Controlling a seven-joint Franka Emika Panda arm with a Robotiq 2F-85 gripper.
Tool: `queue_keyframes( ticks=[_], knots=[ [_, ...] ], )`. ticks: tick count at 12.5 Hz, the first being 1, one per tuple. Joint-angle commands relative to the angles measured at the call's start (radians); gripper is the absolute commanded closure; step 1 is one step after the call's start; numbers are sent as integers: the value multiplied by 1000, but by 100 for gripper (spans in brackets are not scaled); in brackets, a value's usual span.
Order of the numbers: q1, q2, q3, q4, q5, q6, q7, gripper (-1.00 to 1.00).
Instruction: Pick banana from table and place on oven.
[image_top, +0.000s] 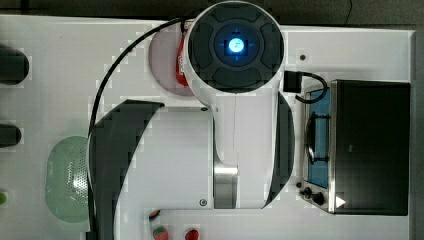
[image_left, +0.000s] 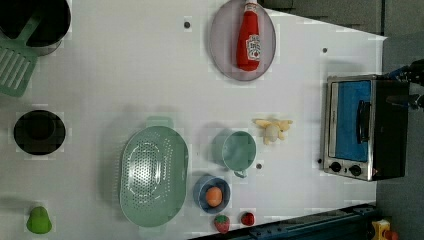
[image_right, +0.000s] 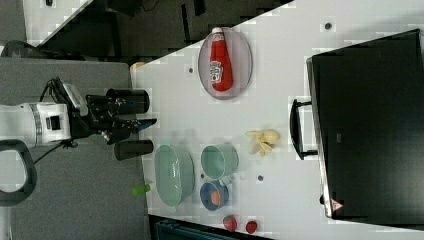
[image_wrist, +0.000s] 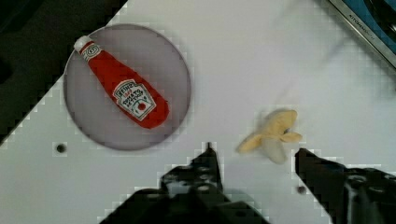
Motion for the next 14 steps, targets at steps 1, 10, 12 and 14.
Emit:
queue_keyframes(
  ticks=[1, 10, 12, 14],
  knots=[
    [-27, -381, -52, -258, -4, -127, 15, -59],
    [-26, -272, -50, -349, -4, 10, 15, -100],
    [-25, -224, -48, -413, -4, 119, 15, -100],
    [-24, -171, -46, -482, -4, 259, 15, -100]
  ],
)
